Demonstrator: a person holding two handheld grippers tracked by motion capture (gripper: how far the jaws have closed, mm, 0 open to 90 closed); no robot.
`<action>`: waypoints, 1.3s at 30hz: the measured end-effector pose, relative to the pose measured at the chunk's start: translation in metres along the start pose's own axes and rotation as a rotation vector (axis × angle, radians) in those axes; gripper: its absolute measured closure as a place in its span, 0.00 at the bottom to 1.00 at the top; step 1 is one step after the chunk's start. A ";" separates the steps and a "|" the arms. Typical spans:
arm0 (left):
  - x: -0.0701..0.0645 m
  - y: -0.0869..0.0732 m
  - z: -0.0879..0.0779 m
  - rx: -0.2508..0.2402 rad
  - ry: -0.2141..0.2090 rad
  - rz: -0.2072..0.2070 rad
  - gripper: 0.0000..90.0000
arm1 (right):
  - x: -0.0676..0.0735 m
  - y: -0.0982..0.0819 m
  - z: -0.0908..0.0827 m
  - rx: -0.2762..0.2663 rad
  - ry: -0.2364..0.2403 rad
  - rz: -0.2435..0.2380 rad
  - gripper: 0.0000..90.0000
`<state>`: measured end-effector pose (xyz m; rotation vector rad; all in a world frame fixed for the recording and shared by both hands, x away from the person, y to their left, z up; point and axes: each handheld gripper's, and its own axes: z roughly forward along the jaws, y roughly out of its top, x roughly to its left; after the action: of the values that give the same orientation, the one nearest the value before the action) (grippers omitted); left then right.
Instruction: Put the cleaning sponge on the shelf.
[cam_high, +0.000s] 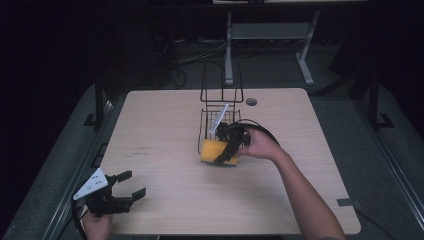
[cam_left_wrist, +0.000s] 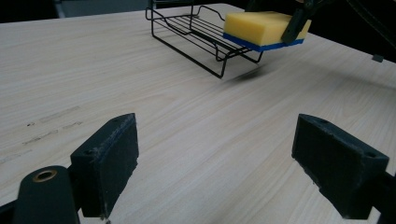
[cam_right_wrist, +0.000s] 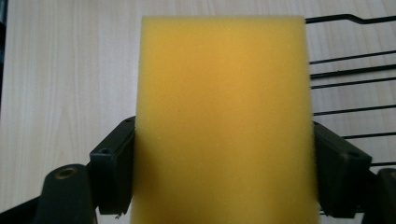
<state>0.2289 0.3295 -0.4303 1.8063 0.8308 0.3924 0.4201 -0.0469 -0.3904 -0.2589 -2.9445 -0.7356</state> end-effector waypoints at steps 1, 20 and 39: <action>0.000 0.000 0.000 0.002 0.000 0.000 0.16 | -0.001 0.000 0.001 0.003 0.000 0.003 0.24; 0.001 -0.001 -0.001 -0.001 0.004 -0.005 0.16 | -0.026 0.011 0.002 0.032 0.012 0.025 0.24; 0.000 -0.001 -0.002 -0.002 0.005 0.000 0.16 | -0.054 0.006 0.003 0.049 -0.014 0.074 0.24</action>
<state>0.2275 0.3309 -0.4300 1.8040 0.8336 0.3971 0.4735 -0.0482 -0.3971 -0.3684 -2.9429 -0.6538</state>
